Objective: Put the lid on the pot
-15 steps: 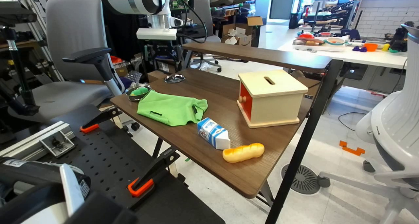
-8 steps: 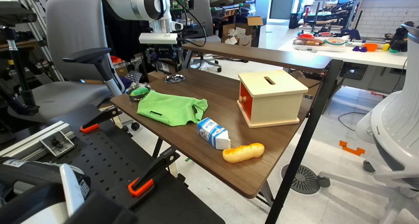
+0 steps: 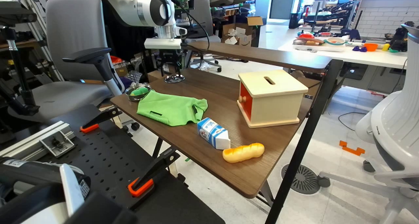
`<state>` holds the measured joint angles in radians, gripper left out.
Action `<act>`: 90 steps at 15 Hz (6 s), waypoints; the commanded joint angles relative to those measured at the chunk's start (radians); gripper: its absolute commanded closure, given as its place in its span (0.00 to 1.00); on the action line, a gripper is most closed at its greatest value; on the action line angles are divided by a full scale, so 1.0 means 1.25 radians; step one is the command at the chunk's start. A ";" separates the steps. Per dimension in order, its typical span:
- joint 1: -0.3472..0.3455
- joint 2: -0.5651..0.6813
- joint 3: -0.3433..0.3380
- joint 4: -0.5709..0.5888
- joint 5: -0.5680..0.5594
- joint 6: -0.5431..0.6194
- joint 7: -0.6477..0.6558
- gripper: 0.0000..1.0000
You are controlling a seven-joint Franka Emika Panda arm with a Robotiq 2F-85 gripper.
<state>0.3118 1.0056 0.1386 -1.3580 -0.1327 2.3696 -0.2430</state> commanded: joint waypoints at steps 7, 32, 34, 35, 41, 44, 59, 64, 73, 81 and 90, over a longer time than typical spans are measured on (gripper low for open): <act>0.017 0.090 -0.012 0.156 -0.018 -0.093 0.019 0.97; -0.058 -0.479 0.085 -0.540 -0.016 -0.053 -0.141 0.95; -0.065 -0.518 0.089 -0.621 -0.011 -0.031 -0.135 0.95; -0.068 -0.528 0.092 -0.651 -0.006 -0.021 -0.136 0.95; -0.065 -0.526 0.082 -0.744 -0.021 0.060 -0.103 0.95; -0.066 -0.507 0.078 -0.747 -0.022 0.108 -0.085 0.95; -0.064 -0.376 0.082 -0.659 -0.020 0.243 -0.050 0.95; -0.063 -0.349 0.083 -0.619 -0.020 0.241 -0.051 0.95; -0.061 -0.315 0.097 -0.586 -0.017 0.232 -0.055 0.95; -0.068 -0.338 0.087 -0.602 -0.017 0.224 -0.047 0.95; -0.079 -0.332 0.110 -0.605 -0.003 0.216 -0.064 0.95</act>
<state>0.2324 0.5879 0.2497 -2.1157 -0.1503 2.6564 -0.3120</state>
